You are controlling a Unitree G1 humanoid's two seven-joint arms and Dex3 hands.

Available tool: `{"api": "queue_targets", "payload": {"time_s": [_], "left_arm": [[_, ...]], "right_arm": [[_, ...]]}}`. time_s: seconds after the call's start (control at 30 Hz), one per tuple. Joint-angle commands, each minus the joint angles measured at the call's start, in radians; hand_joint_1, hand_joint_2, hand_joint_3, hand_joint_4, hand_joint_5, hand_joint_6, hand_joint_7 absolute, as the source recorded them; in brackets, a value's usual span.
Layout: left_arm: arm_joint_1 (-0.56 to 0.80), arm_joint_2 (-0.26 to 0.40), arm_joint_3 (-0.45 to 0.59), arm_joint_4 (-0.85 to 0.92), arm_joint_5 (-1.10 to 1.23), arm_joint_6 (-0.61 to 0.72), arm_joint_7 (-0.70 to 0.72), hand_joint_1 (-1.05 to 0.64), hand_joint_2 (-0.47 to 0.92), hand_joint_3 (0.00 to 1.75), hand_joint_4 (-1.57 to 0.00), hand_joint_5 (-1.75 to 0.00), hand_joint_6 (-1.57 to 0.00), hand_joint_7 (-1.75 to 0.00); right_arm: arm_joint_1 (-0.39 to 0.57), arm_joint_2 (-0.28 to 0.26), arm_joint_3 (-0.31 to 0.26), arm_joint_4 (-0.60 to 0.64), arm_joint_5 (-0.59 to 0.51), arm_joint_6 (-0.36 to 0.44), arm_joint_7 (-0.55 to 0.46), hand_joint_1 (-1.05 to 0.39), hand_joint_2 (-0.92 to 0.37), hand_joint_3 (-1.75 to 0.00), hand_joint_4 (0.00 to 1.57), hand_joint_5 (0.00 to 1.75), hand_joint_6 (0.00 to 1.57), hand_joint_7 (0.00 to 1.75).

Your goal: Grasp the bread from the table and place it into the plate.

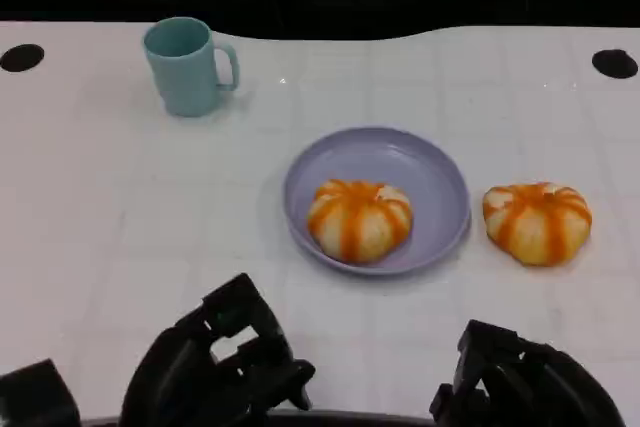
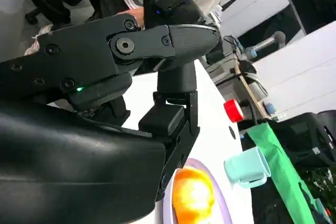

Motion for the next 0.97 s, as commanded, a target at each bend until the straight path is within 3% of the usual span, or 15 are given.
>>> {"api": "queue_targets", "payload": {"time_s": [0.03, 0.97], "left_arm": [[0.013, -0.006, 0.006, 0.003, -0.011, 0.032, -0.032, -0.27, 0.85, 0.16, -0.69, -1.75, -0.48, -1.75], [-0.034, -0.030, 0.050, 0.064, 0.052, 0.017, -0.077, -0.26, 0.78, 0.27, -0.70, -1.75, -0.49, -1.75]], "right_arm": [[0.007, -0.024, -0.024, 0.004, 0.013, -0.010, 0.018, -0.70, -0.92, -0.26, 0.85, 1.62, 0.74, 1.37], [-0.027, -0.022, -0.039, 0.054, 0.004, -0.019, 0.021, -0.70, -0.92, -0.25, 0.84, 1.62, 0.75, 1.36]]}}
